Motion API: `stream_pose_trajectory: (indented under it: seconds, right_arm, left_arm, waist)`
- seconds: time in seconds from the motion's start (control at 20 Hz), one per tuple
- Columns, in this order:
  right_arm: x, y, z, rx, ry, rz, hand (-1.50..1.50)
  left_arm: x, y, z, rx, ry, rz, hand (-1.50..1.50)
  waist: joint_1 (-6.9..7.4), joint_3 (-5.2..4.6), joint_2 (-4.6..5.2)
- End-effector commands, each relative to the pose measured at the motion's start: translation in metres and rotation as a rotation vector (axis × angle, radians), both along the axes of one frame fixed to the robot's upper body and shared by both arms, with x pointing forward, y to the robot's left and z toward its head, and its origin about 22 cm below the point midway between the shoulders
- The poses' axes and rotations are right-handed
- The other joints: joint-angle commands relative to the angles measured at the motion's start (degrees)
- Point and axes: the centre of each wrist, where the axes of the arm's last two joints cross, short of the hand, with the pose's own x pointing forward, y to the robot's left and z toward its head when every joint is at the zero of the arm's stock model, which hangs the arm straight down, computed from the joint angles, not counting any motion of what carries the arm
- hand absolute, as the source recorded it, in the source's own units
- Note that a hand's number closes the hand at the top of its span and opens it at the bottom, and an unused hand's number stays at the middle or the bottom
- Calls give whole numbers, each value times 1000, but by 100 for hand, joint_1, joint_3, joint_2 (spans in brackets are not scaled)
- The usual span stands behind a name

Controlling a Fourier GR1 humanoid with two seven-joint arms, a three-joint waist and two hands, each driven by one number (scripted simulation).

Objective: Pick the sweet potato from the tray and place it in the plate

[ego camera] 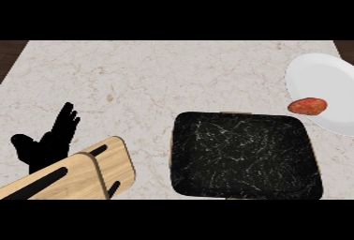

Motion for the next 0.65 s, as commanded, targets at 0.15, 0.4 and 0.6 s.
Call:
stream_pose_trajectory:
  seconds: [0.15,0.4,0.6]
  right_arm:
    - [-9,-12,5,70,-43,19,-150]
    - [-21,-24,8,60,-28,-6,-150]
    - [-17,-19,4,44,-54,-49,-150]
  left_arm:
    - [11,-22,0,45,33,-70,0]
    - [5,-13,-2,52,32,-63,0]
    - [3,-18,-4,39,25,-88,0]
  waist:
    - [-65,154,19]
    - [-59,159,16]
    - [26,167,52]
